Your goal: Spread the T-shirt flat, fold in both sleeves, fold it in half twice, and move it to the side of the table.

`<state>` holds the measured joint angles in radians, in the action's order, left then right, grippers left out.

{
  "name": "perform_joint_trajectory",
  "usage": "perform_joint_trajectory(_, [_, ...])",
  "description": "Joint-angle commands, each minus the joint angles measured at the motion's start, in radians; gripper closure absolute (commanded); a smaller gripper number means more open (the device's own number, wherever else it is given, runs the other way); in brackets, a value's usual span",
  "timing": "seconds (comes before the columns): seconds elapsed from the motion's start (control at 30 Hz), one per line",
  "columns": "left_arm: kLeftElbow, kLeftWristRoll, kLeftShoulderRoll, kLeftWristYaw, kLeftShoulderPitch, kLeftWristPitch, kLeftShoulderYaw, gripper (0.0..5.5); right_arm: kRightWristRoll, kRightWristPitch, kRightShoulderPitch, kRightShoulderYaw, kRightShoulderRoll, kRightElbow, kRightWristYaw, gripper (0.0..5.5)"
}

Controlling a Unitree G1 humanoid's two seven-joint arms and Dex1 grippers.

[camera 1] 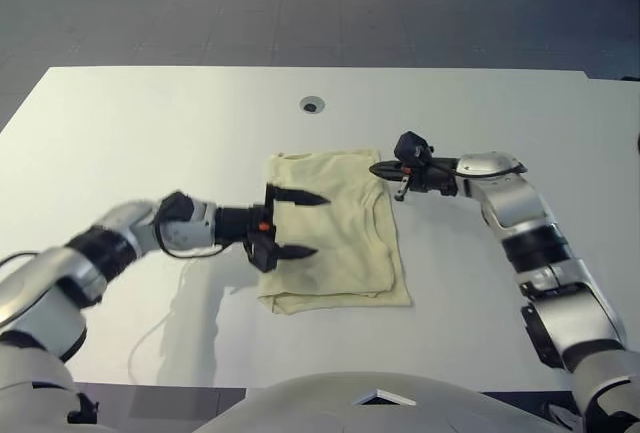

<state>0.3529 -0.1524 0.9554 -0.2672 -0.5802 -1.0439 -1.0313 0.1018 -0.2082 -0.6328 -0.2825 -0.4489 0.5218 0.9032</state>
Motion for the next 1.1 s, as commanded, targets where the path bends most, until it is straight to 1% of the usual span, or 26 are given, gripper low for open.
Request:
perform_joint_trajectory(0.03, [-0.086, 0.049, 0.012, -0.137, 0.100, 0.093, 0.081, 0.11, -0.033, 0.106, -0.099, 0.030, 0.061, 0.205, -0.033, 5.50])
perform_joint_trajectory(0.17, [-0.127, 0.052, -0.004, -0.227, 0.190, 0.132, 0.145, 0.11, -0.074, 0.181, -0.164, 0.041, 0.095, 0.385, -0.060, 5.50])
perform_joint_trajectory(0.33, [-0.119, 0.034, -0.033, -0.308, 0.247, 0.161, 0.223, 0.11, -0.154, 0.230, -0.188, 0.020, 0.099, 0.515, -0.087, 5.50])
perform_joint_trajectory(0.47, [-0.111, 0.024, -0.042, -0.365, 0.296, 0.177, 0.267, 0.11, -0.205, 0.257, -0.191, 0.021, 0.083, 0.574, -0.121, 5.50])
perform_joint_trajectory(0.73, [-0.095, 0.004, -0.076, -0.428, 0.322, 0.168, 0.353, 0.11, -0.181, 0.306, -0.209, 0.094, 0.087, 0.584, -0.141, 5.50])
perform_joint_trajectory(0.83, [-0.102, 0.015, -0.087, -0.440, 0.322, 0.156, 0.388, 0.11, -0.134, 0.316, -0.199, 0.146, 0.088, 0.538, -0.108, 5.50])
perform_joint_trajectory(0.93, [-0.134, 0.051, -0.093, -0.427, 0.317, 0.136, 0.454, 0.11, -0.070, 0.273, -0.156, 0.194, 0.065, 0.401, -0.040, 5.50])
perform_joint_trajectory(1.0, [-0.178, 0.099, -0.089, -0.424, 0.323, 0.137, 0.503, 0.11, -0.032, 0.210, -0.089, 0.218, 0.034, 0.240, -0.013, 5.50])
perform_joint_trajectory(1.1, [-0.281, 0.213, -0.079, -0.432, 0.349, 0.172, 0.566, 0.10, 0.010, 0.094, 0.055, 0.249, -0.023, -0.077, -0.012, 5.03])
